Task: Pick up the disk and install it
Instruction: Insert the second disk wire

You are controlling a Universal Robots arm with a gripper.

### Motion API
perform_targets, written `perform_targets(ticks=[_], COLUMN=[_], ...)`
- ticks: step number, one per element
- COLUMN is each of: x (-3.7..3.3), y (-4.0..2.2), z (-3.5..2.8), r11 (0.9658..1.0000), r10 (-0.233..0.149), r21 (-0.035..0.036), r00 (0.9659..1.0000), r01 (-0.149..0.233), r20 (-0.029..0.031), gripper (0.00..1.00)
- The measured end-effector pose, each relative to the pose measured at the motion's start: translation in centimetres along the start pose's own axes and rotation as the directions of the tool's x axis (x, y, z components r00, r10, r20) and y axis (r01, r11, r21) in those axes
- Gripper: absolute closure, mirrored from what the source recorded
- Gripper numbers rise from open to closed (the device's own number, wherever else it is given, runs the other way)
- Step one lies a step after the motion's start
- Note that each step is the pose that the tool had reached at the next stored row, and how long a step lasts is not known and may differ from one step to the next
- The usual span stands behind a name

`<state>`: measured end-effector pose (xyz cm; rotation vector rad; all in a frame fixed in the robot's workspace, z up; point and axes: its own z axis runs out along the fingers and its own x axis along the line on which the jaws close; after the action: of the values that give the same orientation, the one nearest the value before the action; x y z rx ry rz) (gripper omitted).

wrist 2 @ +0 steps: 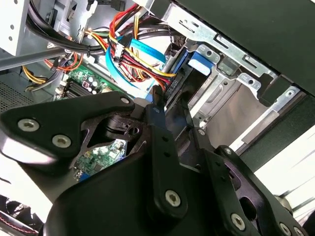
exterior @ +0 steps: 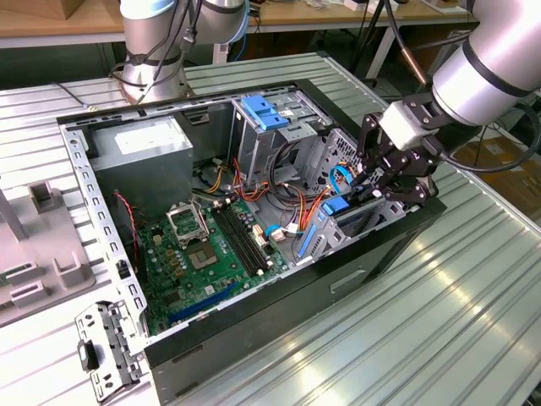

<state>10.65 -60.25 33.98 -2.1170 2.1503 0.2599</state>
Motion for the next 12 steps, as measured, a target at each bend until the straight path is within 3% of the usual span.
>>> perform_targets(ticks=[2, 6, 9, 11, 12], x=[-0.06, -0.3, -0.51, -0.52, -0.52], y=[0.01, 0.07, 0.11, 0.11, 0.11], z=[-0.31, -1.5, -2.51, -2.54, -2.54], r11=[1.0, 1.0, 1.0, 1.0, 1.0], r10=[0.0, 0.0, -0.001, -0.001, -0.001], r21=[0.0, -0.0001, -0.0004, -0.0006, -0.0006], r00=[1.0, 1.0, 0.9998, 0.9995, 0.9995], r01=[0.0, 0.0, 0.001, 0.001, 0.001], r20=[0.0007, 0.0081, 0.0212, 0.0304, 0.0325], gripper=[0.7, 0.7, 0.7, 0.7, 0.78])
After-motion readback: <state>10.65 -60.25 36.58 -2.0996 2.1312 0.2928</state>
